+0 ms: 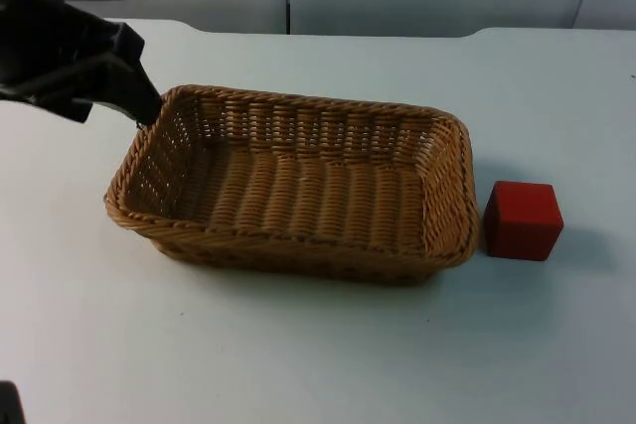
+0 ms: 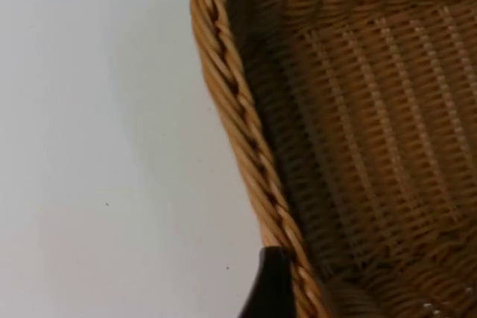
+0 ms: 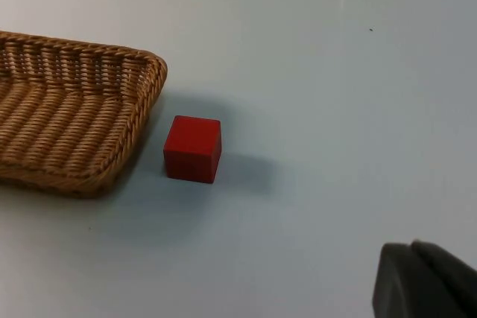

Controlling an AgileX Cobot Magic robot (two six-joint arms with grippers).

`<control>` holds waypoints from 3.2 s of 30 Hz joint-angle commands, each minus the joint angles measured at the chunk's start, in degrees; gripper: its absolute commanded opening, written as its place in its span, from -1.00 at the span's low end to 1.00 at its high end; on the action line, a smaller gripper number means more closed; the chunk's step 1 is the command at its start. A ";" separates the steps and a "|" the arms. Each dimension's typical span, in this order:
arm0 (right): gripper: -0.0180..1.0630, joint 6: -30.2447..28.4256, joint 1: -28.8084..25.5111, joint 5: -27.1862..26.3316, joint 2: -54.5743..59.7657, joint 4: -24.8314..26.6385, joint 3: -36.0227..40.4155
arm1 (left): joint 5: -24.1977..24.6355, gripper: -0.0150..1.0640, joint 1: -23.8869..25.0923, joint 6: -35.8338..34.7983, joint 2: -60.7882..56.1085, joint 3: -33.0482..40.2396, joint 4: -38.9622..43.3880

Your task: Pick up the basket with the left hand and place the cube into the basket with the right hand.

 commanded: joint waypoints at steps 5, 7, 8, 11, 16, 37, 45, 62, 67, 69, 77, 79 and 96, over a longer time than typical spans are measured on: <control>-0.97 -0.37 -0.20 -0.11 -0.17 -0.42 0.29 | -2.61 0.29 -0.29 0.52 7.49 -3.00 -0.60; -0.97 -0.37 -0.20 -0.11 -0.17 -0.42 0.29 | -2.85 0.29 -0.29 0.52 10.33 -4.69 -1.44; -0.97 -0.37 -0.20 -0.11 -0.17 -0.42 0.29 | -2.85 0.29 -0.29 0.52 11.83 -5.38 -1.97; -0.97 -0.37 -0.20 -0.11 -0.17 -0.42 0.29 | -2.75 0.29 -0.29 0.52 15.26 -7.23 -3.09; -0.97 -0.37 -0.20 -0.11 -0.17 -0.42 0.29 | -3.12 -0.35 -0.29 0.62 19.59 -9.94 -3.95; -0.97 -0.37 -0.20 -0.11 -0.17 -0.42 0.29 | 9.30 -0.97 5.19 -9.59 11.47 -14.40 -0.27; -0.97 -0.37 -0.20 -0.11 -0.17 -0.42 0.29 | 12.86 -0.97 6.31 -10.29 11.25 -14.40 -4.89; -0.97 -0.37 -0.20 -0.11 -0.17 -0.42 0.29 | 16.64 -0.97 6.31 -10.18 11.25 -14.40 -6.28; -0.97 -0.37 -0.20 -0.11 -0.17 -0.42 0.29 | 16.40 -0.97 6.31 -10.07 11.25 -14.40 -6.28; -0.97 -0.37 -0.20 -0.11 -0.17 -0.42 0.29 | 16.32 -0.97 6.31 -10.07 11.25 -14.40 -6.28; -0.97 1.45 -0.20 -0.34 -0.17 -0.77 0.29 | 16.20 -0.97 6.31 -8.42 11.25 -14.40 -6.98; -0.97 2.73 -0.20 -0.56 2.60 -1.87 0.29 | 16.20 -0.97 6.31 -7.07 11.25 -14.40 -7.69; -0.65 -6.55 -0.20 -32.21 59.45 2.10 -20.91 | 13.62 -0.97 4.46 -3.77 11.25 -14.40 -8.05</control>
